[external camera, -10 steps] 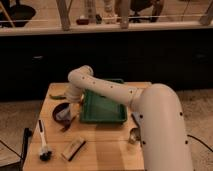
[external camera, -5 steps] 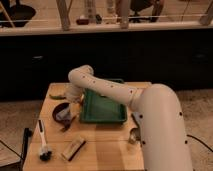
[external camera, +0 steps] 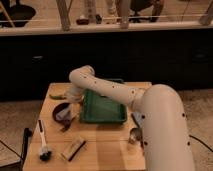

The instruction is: Place towel in purple bowl

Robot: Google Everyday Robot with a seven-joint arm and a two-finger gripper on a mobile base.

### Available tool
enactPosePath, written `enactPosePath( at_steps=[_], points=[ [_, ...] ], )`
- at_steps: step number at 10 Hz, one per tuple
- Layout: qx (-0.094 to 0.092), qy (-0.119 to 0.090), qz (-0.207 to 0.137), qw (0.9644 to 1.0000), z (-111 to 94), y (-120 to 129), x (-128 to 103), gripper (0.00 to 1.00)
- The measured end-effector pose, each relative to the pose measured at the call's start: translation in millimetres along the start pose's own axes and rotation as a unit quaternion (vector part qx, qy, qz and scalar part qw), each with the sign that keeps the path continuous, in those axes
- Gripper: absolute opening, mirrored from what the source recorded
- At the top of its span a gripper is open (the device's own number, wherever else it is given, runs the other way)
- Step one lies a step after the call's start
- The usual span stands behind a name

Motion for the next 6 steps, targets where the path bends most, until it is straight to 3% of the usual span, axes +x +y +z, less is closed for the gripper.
enactPosePath(
  at_steps=[6],
  points=[
    [0.000,0.000,0.001,1.0000,-0.3,0.3,0.5,0.80]
  ],
)
